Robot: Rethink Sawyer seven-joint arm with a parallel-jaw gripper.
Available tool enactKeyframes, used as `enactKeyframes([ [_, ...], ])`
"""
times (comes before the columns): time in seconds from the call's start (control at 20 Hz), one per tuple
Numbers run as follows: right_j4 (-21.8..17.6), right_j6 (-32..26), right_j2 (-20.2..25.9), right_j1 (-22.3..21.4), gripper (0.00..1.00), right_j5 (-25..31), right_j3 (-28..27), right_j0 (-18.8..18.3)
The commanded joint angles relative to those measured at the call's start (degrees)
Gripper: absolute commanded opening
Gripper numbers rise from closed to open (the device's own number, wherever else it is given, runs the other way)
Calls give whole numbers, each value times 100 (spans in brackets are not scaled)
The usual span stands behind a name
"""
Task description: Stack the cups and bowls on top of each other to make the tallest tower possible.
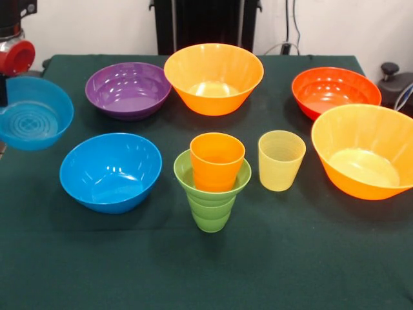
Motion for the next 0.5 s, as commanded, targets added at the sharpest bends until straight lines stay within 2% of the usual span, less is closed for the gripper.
enactKeyframes([
  [0.05, 341, -1207, 544, -432, 0, 872, 266, 97],
  [0.5, 655, -1332, 905, -626, 0, 699, 472, -68],
])
